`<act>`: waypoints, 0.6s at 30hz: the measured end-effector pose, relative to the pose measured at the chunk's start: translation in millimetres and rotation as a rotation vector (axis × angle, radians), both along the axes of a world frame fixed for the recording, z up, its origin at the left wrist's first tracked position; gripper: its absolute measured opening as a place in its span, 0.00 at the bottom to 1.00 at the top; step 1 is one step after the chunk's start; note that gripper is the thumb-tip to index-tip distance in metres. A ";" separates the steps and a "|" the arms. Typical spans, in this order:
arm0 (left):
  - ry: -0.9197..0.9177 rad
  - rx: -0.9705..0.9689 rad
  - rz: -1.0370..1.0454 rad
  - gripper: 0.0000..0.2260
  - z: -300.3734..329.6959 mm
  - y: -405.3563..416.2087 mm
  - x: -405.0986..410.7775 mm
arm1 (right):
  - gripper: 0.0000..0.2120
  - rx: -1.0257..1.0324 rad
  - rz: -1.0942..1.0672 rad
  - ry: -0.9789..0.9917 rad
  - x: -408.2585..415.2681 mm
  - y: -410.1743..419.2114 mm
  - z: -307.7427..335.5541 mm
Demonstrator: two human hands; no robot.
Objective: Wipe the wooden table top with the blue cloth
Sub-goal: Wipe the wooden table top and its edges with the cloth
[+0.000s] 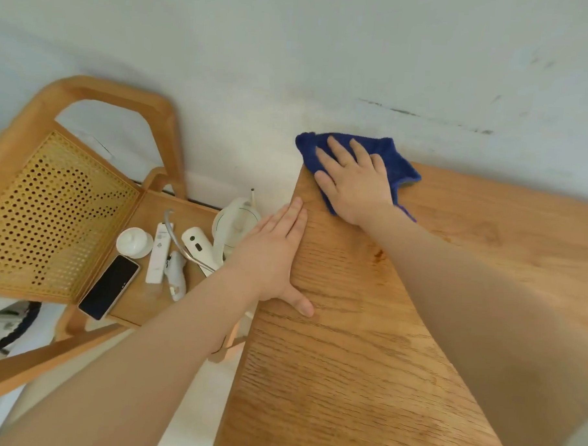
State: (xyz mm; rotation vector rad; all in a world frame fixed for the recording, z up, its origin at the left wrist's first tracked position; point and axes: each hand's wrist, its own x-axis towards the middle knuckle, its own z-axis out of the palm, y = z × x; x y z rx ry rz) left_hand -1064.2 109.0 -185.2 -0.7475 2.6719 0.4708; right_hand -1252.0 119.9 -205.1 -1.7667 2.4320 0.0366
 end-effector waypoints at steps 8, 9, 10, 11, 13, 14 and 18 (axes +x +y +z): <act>0.039 0.044 0.104 0.66 6.8 7.6 2.3 | 0.23 -0.113 0.172 -0.058 29.1 71.7 6.9; 0.043 0.048 0.104 0.66 6.0 7.4 2.3 | 0.23 -0.087 0.181 -0.044 24.8 65.4 4.1; 0.040 0.051 0.102 0.66 5.4 6.8 1.6 | 0.24 -0.082 0.171 -0.029 19.2 56.3 1.0; 0.028 0.056 0.098 0.66 5.0 6.1 1.2 | 0.24 -0.076 0.124 -0.021 12.8 44.8 -0.7; -0.001 0.062 0.091 0.67 4.2 4.0 1.5 | 0.23 -0.043 -0.045 -0.024 -2.2 16.4 -3.5; -0.009 0.060 0.086 0.67 3.4 3.4 2.1 | 0.22 -0.035 -0.126 -0.031 -8.3 2.9 -3.0; -0.063 0.004 0.070 0.66 8.5 6.9 2.5 | 0.22 -0.006 -0.205 -0.070 -4.1 -6.0 -1.7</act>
